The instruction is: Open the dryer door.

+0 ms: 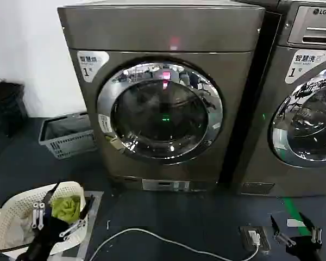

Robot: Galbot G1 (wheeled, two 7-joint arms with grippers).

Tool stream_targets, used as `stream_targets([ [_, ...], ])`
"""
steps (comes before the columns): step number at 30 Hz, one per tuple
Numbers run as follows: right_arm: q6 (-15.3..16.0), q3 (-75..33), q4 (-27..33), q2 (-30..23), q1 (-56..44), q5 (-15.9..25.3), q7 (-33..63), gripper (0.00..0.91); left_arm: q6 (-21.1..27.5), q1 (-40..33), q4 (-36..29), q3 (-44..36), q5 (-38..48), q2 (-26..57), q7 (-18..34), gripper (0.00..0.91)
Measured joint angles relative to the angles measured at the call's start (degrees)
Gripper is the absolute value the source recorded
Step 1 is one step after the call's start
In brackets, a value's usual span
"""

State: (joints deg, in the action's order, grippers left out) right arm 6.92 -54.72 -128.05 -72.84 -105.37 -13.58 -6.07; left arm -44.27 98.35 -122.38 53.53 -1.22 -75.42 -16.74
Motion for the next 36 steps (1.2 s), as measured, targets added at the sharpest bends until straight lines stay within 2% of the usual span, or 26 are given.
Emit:
stream_targets([
  [6, -4.11, 1.13, 0.72, 1.59, 2.0, -2.5, -0.4, 0.907, 0.04, -0.04, -0.26, -0.1, -0.02, 0.04, -0.06, 0.907],
  [9, -5.87, 3.34, 2.3, 4.05, 4.08, -3.42, -0.07, 0.907, 0.1, 0.13, -0.75, -0.11, 0.01, 0.1, -0.06, 0.907],
  [18, -7.34, 14.25, 7.3, 14.21, 13.41, -4.45, -0.74, 0.907, 0.51, 1.37, -2.44, 0.01, -0.16, -0.4, -0.25, 0.907],
  [24, -7.64, 22.17, 11.36, 20.37, 23.74, -6.65, -1.18, 0.907, 0.29, 2.82, -3.47, 0.21, -0.76, -1.65, -0.25, 0.907],
  [36, -6.77, 38.19, 18.37, 24.8, 43.76, -8.85, -2.46, 0.907, -0.38, 5.84, -5.75, 1.89, -1.38, -4.06, -0.32, 0.907],
])
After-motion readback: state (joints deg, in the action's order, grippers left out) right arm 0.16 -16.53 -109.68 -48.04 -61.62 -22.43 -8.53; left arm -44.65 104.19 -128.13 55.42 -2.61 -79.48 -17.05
